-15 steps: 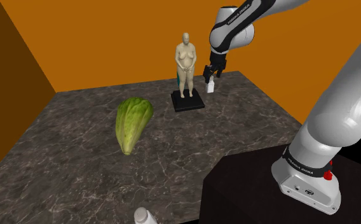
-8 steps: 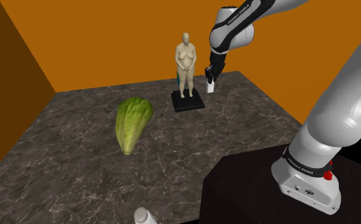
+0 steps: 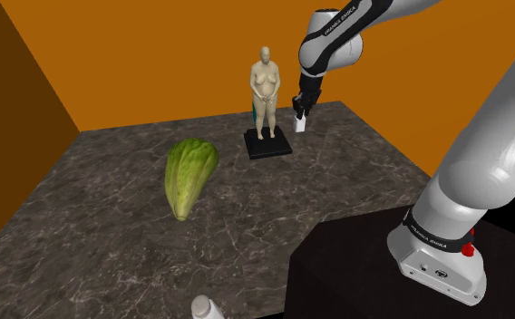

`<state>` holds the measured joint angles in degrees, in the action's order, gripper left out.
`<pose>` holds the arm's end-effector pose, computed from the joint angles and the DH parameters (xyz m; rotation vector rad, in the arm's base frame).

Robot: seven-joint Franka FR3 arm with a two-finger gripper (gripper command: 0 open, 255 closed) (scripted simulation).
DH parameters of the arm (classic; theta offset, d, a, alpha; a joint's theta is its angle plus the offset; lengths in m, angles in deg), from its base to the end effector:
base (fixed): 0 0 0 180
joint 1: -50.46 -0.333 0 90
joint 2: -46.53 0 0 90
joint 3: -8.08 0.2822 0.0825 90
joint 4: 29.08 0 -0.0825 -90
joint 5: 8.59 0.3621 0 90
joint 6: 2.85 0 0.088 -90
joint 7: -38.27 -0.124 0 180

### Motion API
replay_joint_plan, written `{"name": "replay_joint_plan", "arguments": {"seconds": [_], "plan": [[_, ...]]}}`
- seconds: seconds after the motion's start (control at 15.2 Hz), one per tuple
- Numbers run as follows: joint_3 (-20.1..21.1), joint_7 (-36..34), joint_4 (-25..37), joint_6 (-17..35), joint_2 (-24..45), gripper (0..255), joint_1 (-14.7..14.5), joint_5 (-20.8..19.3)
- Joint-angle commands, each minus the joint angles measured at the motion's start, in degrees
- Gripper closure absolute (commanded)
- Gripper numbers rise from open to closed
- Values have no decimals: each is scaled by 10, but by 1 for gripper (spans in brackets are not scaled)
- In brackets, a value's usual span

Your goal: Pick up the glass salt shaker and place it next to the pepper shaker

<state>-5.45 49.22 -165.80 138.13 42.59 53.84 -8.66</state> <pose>0.4684 -0.1420 0.3237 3.1105 -0.1615 0.2195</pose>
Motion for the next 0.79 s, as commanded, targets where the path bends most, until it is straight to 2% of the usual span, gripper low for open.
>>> {"name": "replay_joint_plan", "arguments": {"seconds": [0.0,0.73], "plan": [[0,-1,3,-8,-5,255,0,-2],[4,-13,45,-96,-52,255,1,-16]]}}
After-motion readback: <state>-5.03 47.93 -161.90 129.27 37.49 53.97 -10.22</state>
